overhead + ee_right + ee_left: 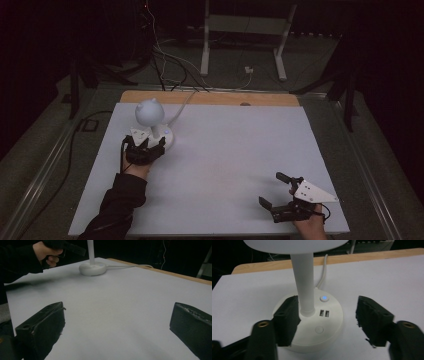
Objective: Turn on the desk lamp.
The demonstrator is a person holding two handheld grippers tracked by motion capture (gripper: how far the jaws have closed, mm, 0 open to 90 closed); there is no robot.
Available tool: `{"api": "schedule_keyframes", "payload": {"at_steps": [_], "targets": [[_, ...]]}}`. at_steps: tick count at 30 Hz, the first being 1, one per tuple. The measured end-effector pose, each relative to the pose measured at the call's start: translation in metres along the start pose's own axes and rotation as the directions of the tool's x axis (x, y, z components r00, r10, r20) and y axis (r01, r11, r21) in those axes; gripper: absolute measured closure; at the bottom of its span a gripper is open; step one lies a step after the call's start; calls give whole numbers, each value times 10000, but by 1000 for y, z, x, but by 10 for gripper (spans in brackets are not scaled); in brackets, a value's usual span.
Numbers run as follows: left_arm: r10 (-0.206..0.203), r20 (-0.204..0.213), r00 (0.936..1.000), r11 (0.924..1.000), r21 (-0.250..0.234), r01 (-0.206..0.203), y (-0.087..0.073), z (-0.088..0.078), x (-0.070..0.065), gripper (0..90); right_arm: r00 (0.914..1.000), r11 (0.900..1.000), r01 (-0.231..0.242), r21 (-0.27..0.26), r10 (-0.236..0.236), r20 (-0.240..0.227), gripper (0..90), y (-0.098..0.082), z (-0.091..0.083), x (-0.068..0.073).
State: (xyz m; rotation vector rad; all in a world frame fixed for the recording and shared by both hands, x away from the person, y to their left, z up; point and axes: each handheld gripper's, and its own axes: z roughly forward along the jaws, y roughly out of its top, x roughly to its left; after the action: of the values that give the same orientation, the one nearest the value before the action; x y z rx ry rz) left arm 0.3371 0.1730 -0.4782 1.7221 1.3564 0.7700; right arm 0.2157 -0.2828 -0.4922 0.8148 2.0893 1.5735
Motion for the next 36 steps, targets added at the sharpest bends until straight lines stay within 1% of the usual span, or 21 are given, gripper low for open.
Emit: {"api": "schedule_keyframes", "payload": {"at_steps": [1, 4, 5, 7, 8, 9, 11, 13, 16, 19, 20, 23, 24, 26, 27, 29, 32, 33, 35, 36], "targets": [[37, -19, 10000, 10000, 2, -37, 0, 0, 0, 430, 10000, 10000, -31, -15, 31, -5, 0, 0, 0, 0], [116, 4, 9999, 9999, 96, -116, -2, 2, 0, 505, 10000, 10000, -39, 19, 39, -15, 0, 0, 0, 0], [127, 94, 9999, 9997, 191, -129, -2, 3, 1, 522, 10000, 10000, -5, 26, 5, -21, 0, 0, 0, 0], [189, 57, 9998, 9994, 289, -190, -4, 5, 1, 551, 10000, 10000, -2, 12, 2, -15, 0, 0, 0, 0], [237, 85, 9997, 9990, 372, -240, -4, 6, 1, 581, 10000, 10000, -27, 6, 27, -15, 0, 0, 0, 0], [305, -5, 9995, 9987, 409, -305, -5, 7, 0, 601, 10000, 10000, -28, 9, 28, -21, 0, 0, 0, 0], [317, -6, 9995, 9983, 493, -316, -5, 8, 1, 632, 10000, 10000, -11, 31, 11, -29, 0, 0, 0, 0], [361, -69, 9993, 9978, 555, -357, -6, 10, 1, 647, 10000, 10000, -33, 26, 33, -23, 0, 0, 0, 0], [438, -56, 9990, 9969, 649, -434, -7, 12, 1, 680, 10000, 10000, -13, 64, 13, -39, 0, -1, 1, 1], [387, -6, 9993, 9970, 672, -385, -7, 13, 1, 701, 10000, 10000, -27, 52, 27, -35, 0, 0, 1, 0], [467, -74, 9989, 9965, 701, -460, -8, 14, 0, 710, 10000, 10000, -32, 56, 33, -44, 0, -1, 1, 0], [521, -94, 9986, 9957, 770, -512, -8, 17, 1, 733, 10000, 10000, -13, 66, 13, -44, 0, -1, 0, 0], [459, -69, 9989, 9958, 797, -452, -9, 17, 2, 733, 10000, 10000, -29, 59, 29, -42, 0, -1, 0, 0], [458, -86, 9989, 9956, 825, -450, -9, 18, 2, 751, 10000, 10000, -32, 67, 33, -47, 0, -1, 0, 1], [445, -38, 9990, 9948, 915, -440, -10, 20, 4, 771, 10000, 10000, -16, 89, 16, -48, 0, -1, 0, 1], [383, -57, 9993, 9955, 872, -376, -11, 21, 5, 776, 10000, 10000, 11, 89, -11, -49, 0, 0, 0, 1], [336, -11, 9994, 9953, 908, -333, -12, 21, 6, 823, 10000, 10000, -36, 88, 37, -45, 0, -1, 1, 0], [407, 46, 9992, 9947, 942, -410, -12, 22, 6, 843, 10000, 9999, -14, 105, 15, -37, 0, -1, 0, 1], [387, 82, 9992, 9945, 966, -393, -13, 23, 7, 874, 10000, 10000, -22, 86, 23, -47, 0, -1, 0, 1], [357, 212, 9991, 9938, 1045, -377, -14, 24, 8, 890, 10000, 10000, -28, 91, 28, -46, 0, -1, 0, 0]]}}
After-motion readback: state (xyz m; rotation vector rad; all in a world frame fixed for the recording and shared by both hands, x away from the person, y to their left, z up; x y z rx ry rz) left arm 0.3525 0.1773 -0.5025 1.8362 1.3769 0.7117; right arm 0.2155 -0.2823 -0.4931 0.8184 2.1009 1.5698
